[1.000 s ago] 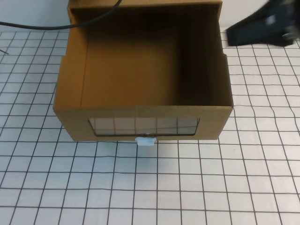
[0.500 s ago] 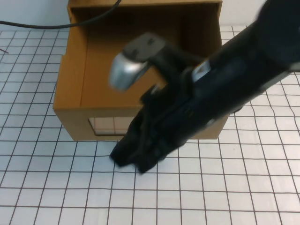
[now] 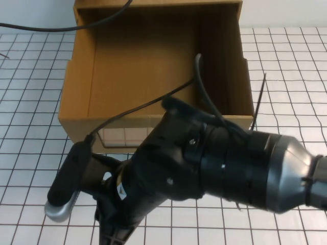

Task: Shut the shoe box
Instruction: Close the shoe box with your right arm

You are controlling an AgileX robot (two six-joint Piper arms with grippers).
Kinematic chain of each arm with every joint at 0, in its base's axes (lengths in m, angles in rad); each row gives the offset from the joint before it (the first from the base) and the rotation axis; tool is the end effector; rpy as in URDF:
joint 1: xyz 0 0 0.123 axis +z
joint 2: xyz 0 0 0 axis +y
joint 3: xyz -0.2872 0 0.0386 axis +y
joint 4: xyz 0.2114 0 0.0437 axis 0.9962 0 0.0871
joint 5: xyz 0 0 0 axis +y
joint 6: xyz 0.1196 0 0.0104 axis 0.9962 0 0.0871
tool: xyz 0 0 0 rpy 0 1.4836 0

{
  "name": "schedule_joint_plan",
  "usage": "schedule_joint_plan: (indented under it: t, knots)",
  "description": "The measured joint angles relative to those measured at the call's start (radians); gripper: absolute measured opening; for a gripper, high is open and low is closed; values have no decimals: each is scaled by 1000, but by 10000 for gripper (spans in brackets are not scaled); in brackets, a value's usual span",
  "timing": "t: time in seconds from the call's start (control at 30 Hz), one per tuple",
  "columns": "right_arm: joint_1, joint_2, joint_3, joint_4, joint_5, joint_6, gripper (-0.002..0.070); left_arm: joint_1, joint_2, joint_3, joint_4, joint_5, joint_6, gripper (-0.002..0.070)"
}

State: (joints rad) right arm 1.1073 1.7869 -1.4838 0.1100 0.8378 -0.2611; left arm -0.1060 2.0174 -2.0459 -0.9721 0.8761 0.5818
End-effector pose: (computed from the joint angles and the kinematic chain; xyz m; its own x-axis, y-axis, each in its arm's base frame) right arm 0.1582 0.3385 0.2700 -0.2118 -0.8389 -0.5015 -0.9660 0.2576 -0.0230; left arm 0.4406 -0.1235 0.3723 -0.5612 -0.0731 -0.8244 0.5540 0.7068 -0.4399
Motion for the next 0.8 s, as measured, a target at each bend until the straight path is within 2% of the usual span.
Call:
schedule_joint_plan:
  t: [0.27, 0.6, 0.8]
  knots:
    - [22, 5, 0, -230, -103, 34, -13, 0, 0, 0, -4, 13, 0, -5]
    - [153, -73, 8, -863, -64, 489, -13, 0, 0, 0, -4, 13, 0, -5]
    - [202, -138, 121, -988, -66, 635, -13, 0, 0, 0, -4, 13, 0, -5]
